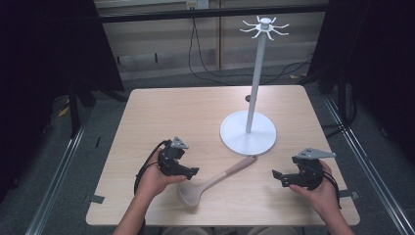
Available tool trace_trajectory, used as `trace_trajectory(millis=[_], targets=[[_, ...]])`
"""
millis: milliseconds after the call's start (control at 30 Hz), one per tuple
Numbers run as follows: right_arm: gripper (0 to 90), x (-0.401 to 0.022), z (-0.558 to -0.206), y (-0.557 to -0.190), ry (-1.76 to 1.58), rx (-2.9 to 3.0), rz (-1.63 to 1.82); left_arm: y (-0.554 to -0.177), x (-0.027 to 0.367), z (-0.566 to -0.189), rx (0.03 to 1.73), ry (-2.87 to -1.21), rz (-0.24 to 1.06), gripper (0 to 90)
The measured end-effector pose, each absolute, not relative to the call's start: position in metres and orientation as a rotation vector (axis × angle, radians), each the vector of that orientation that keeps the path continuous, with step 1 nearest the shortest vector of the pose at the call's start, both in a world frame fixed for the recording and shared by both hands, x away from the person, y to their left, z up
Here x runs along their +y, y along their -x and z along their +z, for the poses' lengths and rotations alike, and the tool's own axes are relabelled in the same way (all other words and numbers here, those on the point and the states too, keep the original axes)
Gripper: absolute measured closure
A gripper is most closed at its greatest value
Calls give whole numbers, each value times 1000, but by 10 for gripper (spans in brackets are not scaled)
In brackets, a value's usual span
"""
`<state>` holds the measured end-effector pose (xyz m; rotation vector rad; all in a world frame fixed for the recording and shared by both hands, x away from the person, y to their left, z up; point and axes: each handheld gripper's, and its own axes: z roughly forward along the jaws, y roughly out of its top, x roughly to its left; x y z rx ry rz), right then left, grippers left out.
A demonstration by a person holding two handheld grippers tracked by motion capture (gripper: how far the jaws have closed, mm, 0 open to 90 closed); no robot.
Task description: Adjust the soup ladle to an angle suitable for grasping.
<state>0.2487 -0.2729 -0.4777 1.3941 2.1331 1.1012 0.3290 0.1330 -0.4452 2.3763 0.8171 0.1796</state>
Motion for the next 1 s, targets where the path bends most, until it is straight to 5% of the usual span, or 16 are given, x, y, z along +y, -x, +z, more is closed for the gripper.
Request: trace_trajectory(millis=[1000], targets=[[47,-272,-478,-249,-1400,2138,1094,-322,81,-449,628,-2606,45,313]])
